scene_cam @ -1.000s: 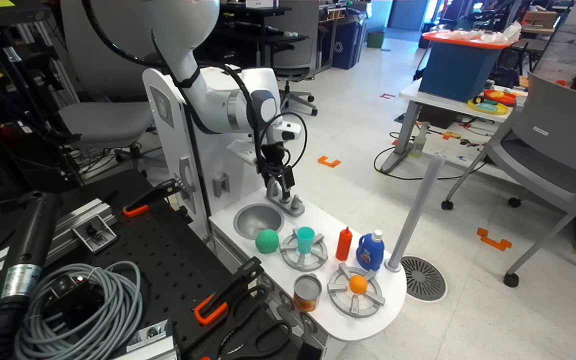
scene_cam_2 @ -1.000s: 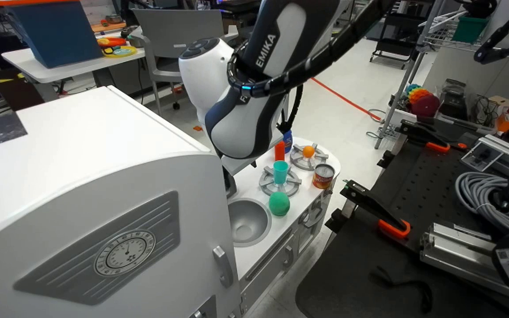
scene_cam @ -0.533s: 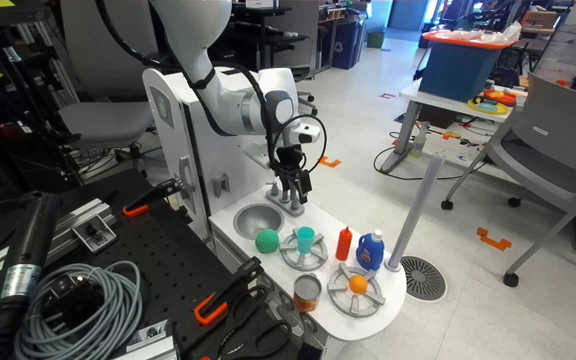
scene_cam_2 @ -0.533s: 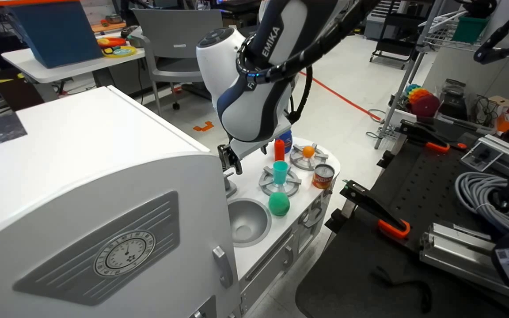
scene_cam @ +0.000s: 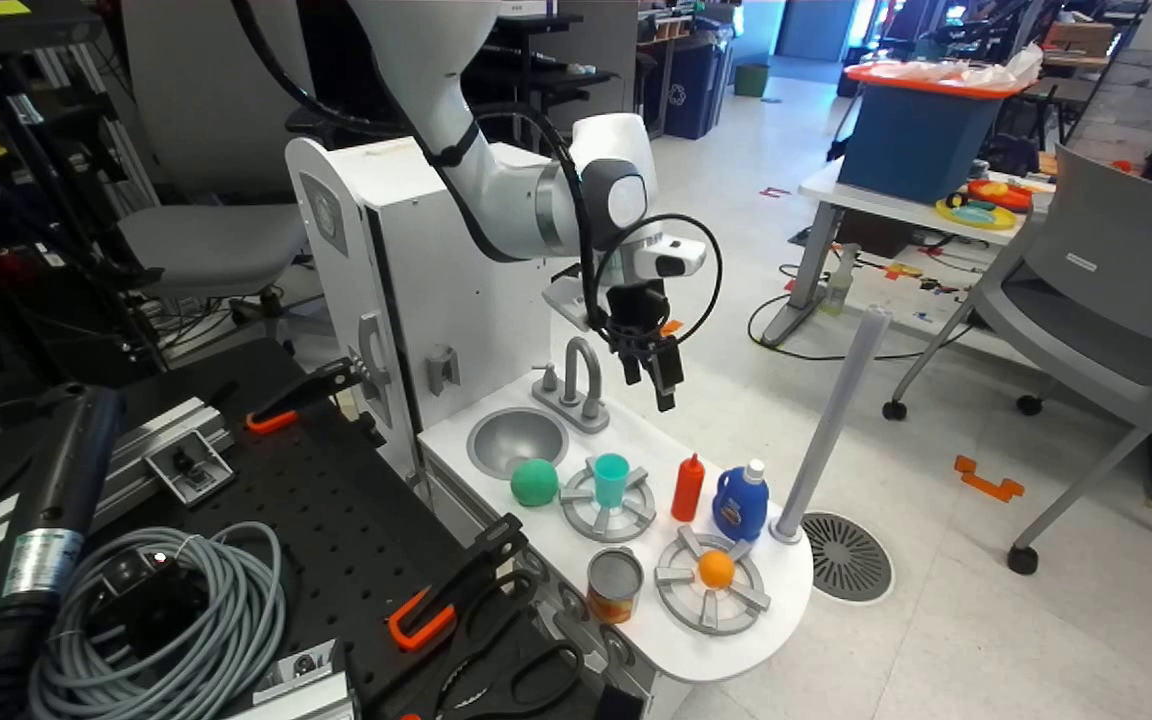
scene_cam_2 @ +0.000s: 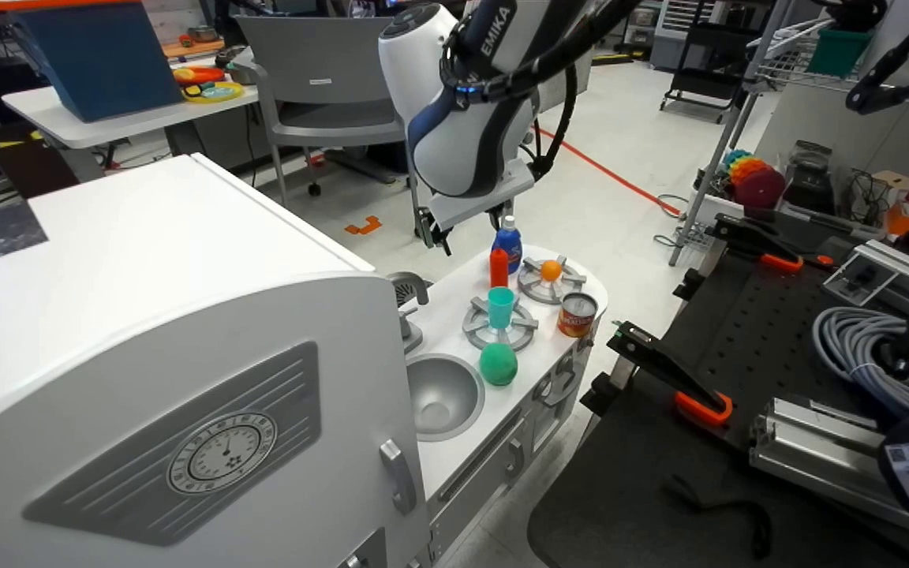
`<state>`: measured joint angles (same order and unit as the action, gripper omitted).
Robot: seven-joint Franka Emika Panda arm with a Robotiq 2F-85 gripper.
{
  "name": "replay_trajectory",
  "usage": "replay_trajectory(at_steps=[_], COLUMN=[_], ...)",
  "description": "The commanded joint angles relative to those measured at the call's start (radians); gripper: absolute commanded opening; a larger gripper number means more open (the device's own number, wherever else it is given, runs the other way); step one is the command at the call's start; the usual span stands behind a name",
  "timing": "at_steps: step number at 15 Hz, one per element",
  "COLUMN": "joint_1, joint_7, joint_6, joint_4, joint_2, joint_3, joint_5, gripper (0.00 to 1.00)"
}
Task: Move the grey faucet head to the right
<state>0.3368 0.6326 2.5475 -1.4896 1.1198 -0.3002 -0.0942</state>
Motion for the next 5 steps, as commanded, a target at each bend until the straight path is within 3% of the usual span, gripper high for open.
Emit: replay_trajectory(at_steps=[1, 2, 5], joint_1=[-0.051, -0.033, -0.033], joint_7=[-0.091, -0.037, -0.038], joint_6=[-0.123, -0.069, -0.079], joint_4=[-0.101, -0.012, -0.019], joint_2=[-0.140, -0.039, -0.052], joint_3=[0.135, 0.077, 0.089], joint_5=[0.051, 0.016, 0.016], gripper=[1.00, 1.00, 1.00])
